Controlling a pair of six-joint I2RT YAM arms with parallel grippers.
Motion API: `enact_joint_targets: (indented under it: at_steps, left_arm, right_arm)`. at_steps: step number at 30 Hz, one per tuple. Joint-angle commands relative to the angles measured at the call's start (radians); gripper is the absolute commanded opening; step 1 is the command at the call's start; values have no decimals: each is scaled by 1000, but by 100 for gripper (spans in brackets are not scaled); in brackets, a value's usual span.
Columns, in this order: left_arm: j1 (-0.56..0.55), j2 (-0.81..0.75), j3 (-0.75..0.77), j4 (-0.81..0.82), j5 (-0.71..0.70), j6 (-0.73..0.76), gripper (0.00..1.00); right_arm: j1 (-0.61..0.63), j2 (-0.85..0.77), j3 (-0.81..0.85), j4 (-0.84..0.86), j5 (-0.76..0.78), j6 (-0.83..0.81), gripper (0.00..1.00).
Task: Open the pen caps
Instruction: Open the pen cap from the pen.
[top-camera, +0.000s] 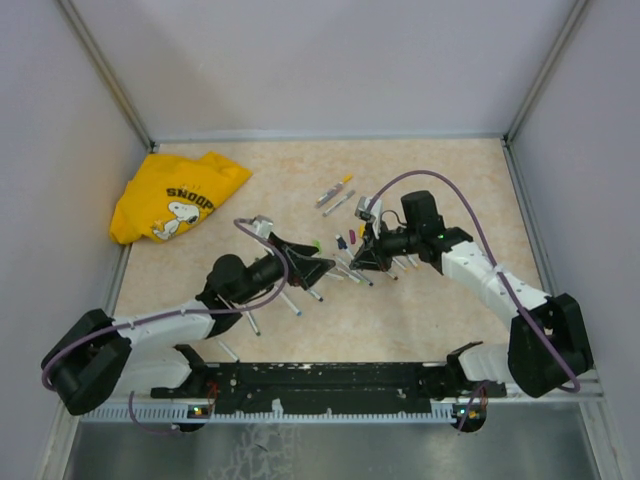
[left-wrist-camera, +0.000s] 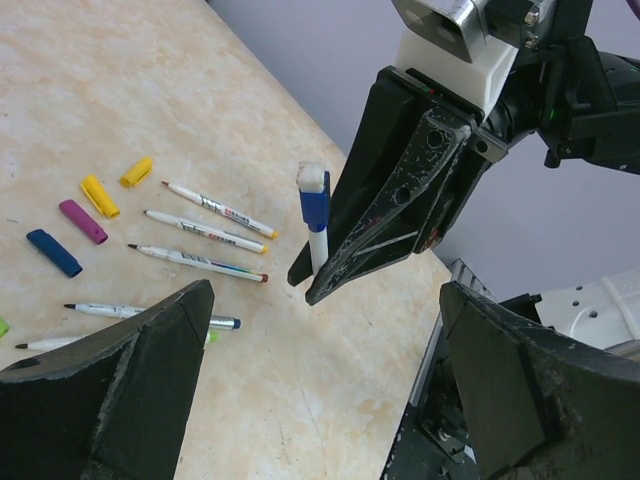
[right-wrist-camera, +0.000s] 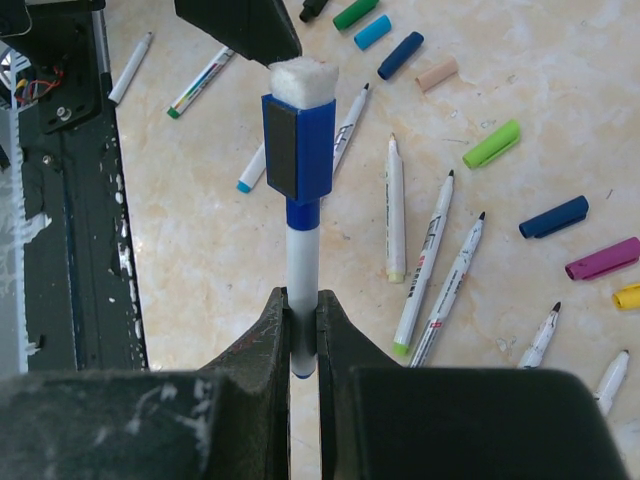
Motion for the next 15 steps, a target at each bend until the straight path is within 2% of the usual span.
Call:
enact_joint_targets:
  at_steps: [1,5,15]
  left_arm:
    - [-18,43,64,2,-65,8,99]
    - [-20,65,76,2,-112,-11,98]
    - [-19,12,23,45,-128,9,99]
  right_arm:
    - [-1,-1,57,11,-7,-18,0]
    - [-1,-5,58,11,-4,-18,0]
    - [1,-1,58,8,-6,-20,0]
